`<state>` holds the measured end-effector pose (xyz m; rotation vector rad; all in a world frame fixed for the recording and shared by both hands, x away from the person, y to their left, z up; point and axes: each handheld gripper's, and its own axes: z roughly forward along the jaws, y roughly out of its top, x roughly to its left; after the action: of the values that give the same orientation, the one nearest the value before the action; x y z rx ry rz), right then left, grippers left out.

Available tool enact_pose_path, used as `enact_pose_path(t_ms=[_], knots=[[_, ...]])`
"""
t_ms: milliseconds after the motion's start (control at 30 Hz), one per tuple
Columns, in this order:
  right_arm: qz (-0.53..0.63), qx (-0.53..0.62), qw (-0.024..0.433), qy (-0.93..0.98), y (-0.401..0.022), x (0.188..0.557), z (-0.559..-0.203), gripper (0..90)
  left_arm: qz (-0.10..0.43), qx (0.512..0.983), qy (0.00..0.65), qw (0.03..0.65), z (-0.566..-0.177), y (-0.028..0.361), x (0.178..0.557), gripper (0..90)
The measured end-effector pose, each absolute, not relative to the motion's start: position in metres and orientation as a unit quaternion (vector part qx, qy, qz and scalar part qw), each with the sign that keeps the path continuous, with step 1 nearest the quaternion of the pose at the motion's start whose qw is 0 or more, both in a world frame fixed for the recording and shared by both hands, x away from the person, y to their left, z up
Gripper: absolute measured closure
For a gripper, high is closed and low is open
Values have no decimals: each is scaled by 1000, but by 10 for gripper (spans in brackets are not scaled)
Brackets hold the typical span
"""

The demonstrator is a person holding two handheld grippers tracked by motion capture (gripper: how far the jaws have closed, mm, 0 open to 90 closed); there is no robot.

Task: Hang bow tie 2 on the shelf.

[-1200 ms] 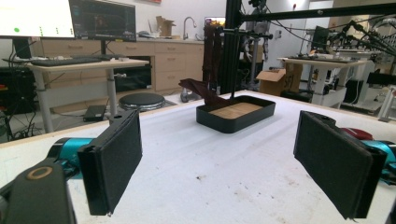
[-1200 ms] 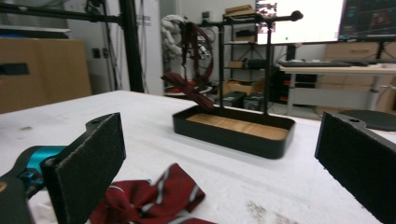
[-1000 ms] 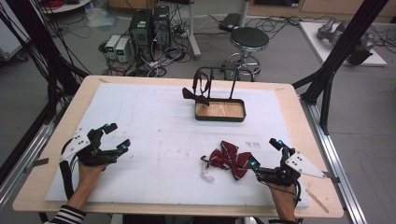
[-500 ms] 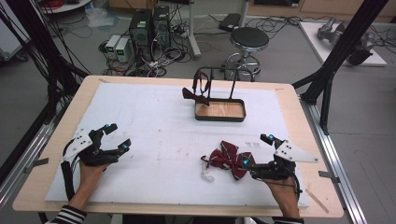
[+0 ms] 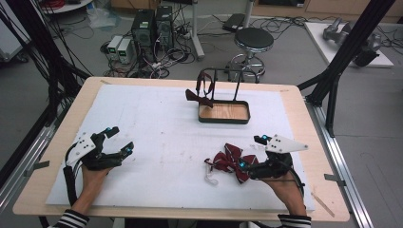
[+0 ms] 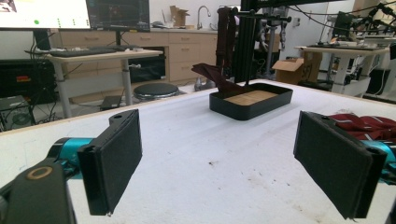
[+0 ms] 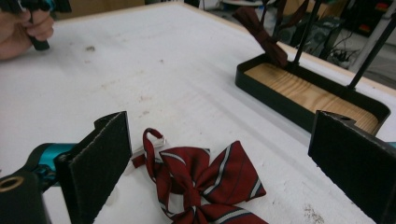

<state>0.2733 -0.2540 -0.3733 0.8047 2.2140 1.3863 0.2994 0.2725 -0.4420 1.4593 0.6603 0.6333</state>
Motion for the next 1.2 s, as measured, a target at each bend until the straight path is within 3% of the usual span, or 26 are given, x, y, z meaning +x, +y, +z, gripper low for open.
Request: enact_pose_path(t_ms=[167, 267, 1200], knots=[[478, 287, 194, 808, -250, 277, -371, 60, 281, 642, 293, 650, -443, 272, 300, 157], [470, 275, 185, 818, -248, 279, -368, 167, 274, 642, 292, 654, -445, 272, 300, 157], [367, 263, 135, 882, -228, 304, -371, 232, 280, 643, 303, 645, -451, 270, 300, 153]])
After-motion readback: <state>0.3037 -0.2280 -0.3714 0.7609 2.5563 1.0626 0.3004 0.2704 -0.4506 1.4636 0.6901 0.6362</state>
